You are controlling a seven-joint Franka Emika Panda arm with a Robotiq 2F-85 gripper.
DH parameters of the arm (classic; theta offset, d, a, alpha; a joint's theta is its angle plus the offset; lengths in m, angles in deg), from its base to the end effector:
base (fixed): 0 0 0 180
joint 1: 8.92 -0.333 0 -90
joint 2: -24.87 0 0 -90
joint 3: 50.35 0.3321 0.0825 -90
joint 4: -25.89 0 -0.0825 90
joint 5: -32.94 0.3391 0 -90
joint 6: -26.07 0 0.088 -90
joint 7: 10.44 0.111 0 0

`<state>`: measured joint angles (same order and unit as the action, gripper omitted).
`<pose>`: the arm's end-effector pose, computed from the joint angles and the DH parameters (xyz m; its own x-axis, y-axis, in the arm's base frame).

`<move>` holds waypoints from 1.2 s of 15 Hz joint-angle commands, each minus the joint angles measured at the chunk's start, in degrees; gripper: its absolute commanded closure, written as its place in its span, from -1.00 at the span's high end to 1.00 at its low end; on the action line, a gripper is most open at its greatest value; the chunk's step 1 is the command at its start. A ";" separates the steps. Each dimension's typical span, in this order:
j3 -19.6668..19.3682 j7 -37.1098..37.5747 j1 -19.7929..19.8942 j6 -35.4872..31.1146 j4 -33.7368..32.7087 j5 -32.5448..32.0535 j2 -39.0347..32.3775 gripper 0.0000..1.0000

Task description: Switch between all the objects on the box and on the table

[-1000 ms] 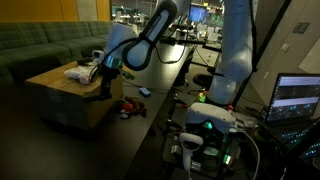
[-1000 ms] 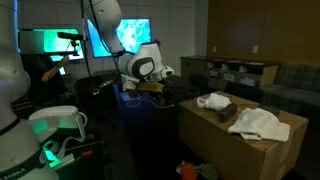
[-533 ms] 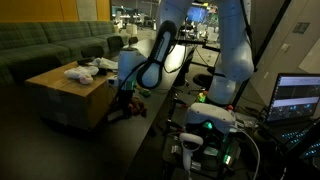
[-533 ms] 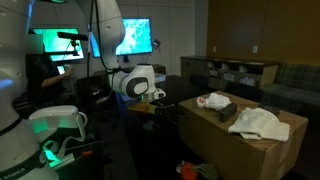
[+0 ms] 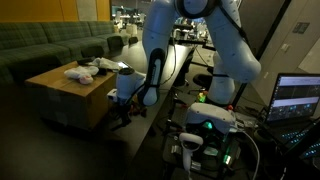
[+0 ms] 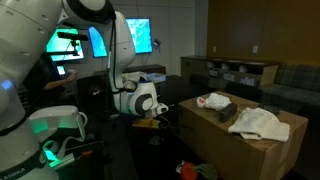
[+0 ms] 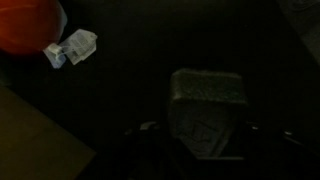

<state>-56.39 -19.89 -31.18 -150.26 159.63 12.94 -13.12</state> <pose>0.4654 0.1609 0.1160 0.6800 0.7324 0.0329 0.7251 -0.6785 0.1179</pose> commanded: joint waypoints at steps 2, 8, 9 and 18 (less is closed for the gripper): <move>-7.28 5.53 -8.37 -4.41 -7.62 1.26 -9.22 -0.35; -12.96 7.11 -12.46 -6.15 -9.37 3.57 -13.52 0.68; -13.69 6.86 -12.79 -6.46 -8.86 3.79 -13.35 0.80; -8.27 -3.06 -1.68 -1.73 4.11 -0.86 1.98 1.00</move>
<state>-68.16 -17.08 -39.57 -154.83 155.28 14.94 -21.94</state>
